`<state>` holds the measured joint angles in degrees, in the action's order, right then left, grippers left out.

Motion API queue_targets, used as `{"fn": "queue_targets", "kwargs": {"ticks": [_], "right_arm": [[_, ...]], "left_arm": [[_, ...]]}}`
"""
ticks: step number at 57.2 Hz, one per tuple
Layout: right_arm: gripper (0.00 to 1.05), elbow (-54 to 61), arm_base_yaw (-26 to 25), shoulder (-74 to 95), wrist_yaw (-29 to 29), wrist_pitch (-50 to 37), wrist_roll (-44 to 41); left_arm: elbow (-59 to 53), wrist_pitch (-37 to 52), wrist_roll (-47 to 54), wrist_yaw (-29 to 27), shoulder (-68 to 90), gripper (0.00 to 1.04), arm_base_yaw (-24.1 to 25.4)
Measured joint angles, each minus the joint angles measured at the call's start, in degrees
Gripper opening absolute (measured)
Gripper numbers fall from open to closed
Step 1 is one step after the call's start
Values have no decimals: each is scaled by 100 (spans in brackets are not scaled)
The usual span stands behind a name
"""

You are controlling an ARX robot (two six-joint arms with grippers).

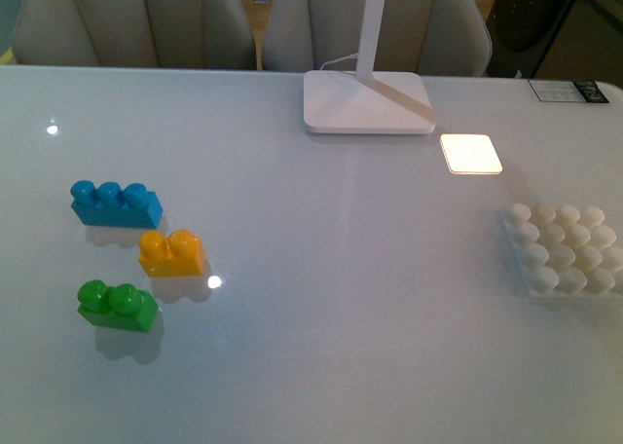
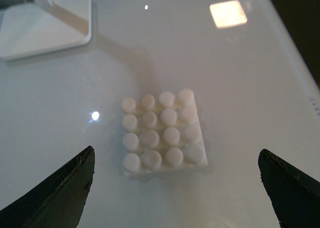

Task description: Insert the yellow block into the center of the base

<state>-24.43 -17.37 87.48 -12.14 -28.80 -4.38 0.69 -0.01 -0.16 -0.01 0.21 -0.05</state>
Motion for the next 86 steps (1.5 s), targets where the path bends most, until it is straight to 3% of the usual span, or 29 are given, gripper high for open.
{"fn": "queue_targets", "kwargs": {"ticks": [15, 31, 62, 86], "right_arm": [[96, -1486, 275, 2452, -157, 208, -592], [96, -2568, 420, 3639, -4, 560, -721], [96, -3709, 374, 4594, 201, 1080, -879], [96, -3884, 422, 4791, 92, 1132, -798]], "left_arm": [[0, 0, 0, 0, 0, 97, 2], [0, 0, 0, 0, 0, 97, 2], [0, 0, 0, 0, 0, 97, 2], [0, 0, 0, 0, 0, 97, 2]]}}
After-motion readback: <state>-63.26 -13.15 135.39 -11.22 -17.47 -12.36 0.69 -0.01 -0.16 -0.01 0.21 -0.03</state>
